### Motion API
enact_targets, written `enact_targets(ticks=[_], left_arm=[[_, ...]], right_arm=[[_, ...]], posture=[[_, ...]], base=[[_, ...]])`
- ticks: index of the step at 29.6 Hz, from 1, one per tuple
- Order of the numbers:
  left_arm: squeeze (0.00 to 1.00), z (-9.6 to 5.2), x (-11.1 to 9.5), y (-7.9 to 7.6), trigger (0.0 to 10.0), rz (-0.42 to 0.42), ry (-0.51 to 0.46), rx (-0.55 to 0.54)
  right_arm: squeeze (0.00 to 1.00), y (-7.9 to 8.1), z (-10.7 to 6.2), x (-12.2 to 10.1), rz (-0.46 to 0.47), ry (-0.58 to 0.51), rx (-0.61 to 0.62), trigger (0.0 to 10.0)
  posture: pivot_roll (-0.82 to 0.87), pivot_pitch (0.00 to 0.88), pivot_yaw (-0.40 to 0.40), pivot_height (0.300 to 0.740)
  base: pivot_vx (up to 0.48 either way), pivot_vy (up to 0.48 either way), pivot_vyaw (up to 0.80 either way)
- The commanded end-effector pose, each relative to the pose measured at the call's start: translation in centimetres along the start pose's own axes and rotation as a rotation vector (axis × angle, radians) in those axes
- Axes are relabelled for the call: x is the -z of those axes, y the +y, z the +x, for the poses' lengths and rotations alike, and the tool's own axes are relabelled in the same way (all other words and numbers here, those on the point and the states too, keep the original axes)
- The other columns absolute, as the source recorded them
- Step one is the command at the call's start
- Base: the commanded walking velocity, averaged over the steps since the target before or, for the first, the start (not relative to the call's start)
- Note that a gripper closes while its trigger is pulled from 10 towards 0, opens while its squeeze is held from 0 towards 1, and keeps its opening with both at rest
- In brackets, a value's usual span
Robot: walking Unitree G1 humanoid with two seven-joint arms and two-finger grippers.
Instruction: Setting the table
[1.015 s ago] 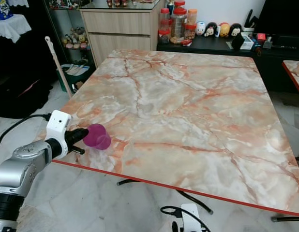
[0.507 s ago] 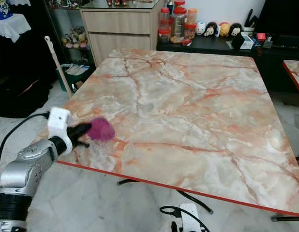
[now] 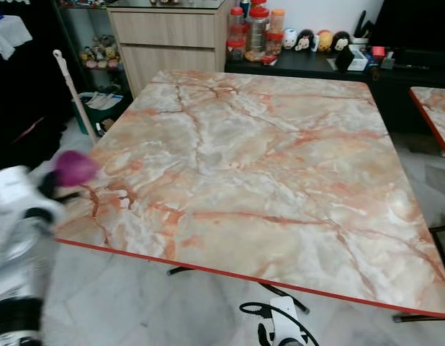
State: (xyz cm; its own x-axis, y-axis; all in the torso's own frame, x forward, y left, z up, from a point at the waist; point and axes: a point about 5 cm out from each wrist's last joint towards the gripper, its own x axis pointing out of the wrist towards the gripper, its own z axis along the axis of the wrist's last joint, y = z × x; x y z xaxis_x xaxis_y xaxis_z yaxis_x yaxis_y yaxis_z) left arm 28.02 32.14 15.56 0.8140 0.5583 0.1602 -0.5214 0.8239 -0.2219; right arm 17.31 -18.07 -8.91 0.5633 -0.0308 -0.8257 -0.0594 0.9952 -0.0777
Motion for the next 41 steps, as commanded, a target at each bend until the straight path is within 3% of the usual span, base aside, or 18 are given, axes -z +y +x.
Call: enact_targets(ticks=[1,4,5,6,9,20,21,22,23,24,25,28,34,38,41], left_arm=[[0.0,-0.1,-0.5,3.1,10.0,0.064,-0.047,-0.12],[0.0,-0.3,-0.9,5.5,10.0,0.131,-0.064,-0.192],[0.0,-0.6,-0.6,7.0,10.0,0.207,-0.037,-0.231],[0.0,-0.6,-0.5,7.3,10.0,0.224,-0.031,-0.237],[0.0,-1.5,1.3,10.1,10.0,0.345,0.074,-0.306],[0.0,-1.5,1.5,10.3,10.0,0.354,0.07,-0.31],[0.0,-2.4,3.2,11.2,10.0,0.385,0.162,-0.321],[0.0,-7.2,11.1,10.2,10.0,0.383,0.521,-0.139],[0.0,-7.2,11.1,10.2,10.0,0.383,0.521,-0.139],[0.0,-9.3,13.4,9.5,10.0,0.372,0.634,-0.084],[0.0,-10.4,14.5,9.0,10.0,0.363,0.683,-0.055],[0.0,-11.8,15.5,9.0,10.0,0.375,0.72,-0.089],[0.0,-12.7,15.8,9.8,10.0,0.364,0.748,-0.15],[0.0,-13.3,16.5,9.6,10.0,0.349,0.798,-0.123],[0.0,-14.4,17.6,8.5,10.0,0.345,0.878,-0.034]], right_arm=[[0.0,0.4,0.0,0.1,-0.007,0.005,-0.013,10.0],[0.0,0.5,0.0,0.2,-0.006,0.007,-0.014,10.0],[0.0,0.6,0.0,0.3,-0.006,0.009,-0.016,10.0],[0.0,0.6,0.0,0.3,-0.006,0.009,-0.017,10.0],[0.0,0.8,0.0,0.4,-0.007,0.011,-0.021,10.0],[0.0,0.8,0.0,0.4,-0.007,0.011,-0.021,10.0],[0.0,0.8,0.0,0.4,-0.005,0.012,-0.021,10.0],[0.0,1.0,-0.1,0.6,-0.004,0.018,-0.022,10.0],[0.0,1.0,-0.1,0.6,-0.004,0.018,-0.022,10.0],[0.0,1.0,-0.1,0.6,-0.003,0.018,-0.023,10.0],[0.0,1.0,-0.1,0.6,-0.003,0.019,-0.023,10.0],[0.0,0.8,-0.1,0.6,-0.002,0.017,-0.021,10.0],[0.0,0.4,-0.1,0.7,-0.004,0.02,-0.014,10.0],[0.0,0.3,-0.1,0.8,-0.002,0.022,-0.01,10.0],[0.0,0.2,-0.1,0.8,0.005,0.025,-0.006,10.0]], posture=[[0.08,0.0,0.001,0.74],[0.08,0.0,0.005,0.74],[0.08,0.0,0.007,0.74],[0.08,0.0,0.007,0.74],[0.08,0.0,0.012,0.74],[0.08,0.0,0.012,0.74],[0.08,0.0,0.022,0.74],[0.06,0.0,0.028,0.74],[0.06,0.0,0.028,0.74],[0.06,0.0,0.03,0.74],[0.06,0.0,0.029,0.74],[0.05,0.0,0.026,0.74],[0.06,0.0,0.016,0.74],[0.06,0.0,0.009,0.74],[0.06,0.0,0.003,0.74]], base=[[0.0,0.0,0.0],[0.0,0.0,0.0],[0.0,0.0,0.0],[0.0,0.0,0.0],[0.0,0.0,0.0],[0.0,0.0,0.0],[0.0,0.0,0.0],[0.0,0.0,0.0],[0.0,0.0,0.0],[0.0,0.0,0.0],[0.0,0.0,0.0],[0.0,0.0,0.0],[0.0,0.0,0.0],[0.0,0.0,0.0],[0.0,0.0,0.0]])
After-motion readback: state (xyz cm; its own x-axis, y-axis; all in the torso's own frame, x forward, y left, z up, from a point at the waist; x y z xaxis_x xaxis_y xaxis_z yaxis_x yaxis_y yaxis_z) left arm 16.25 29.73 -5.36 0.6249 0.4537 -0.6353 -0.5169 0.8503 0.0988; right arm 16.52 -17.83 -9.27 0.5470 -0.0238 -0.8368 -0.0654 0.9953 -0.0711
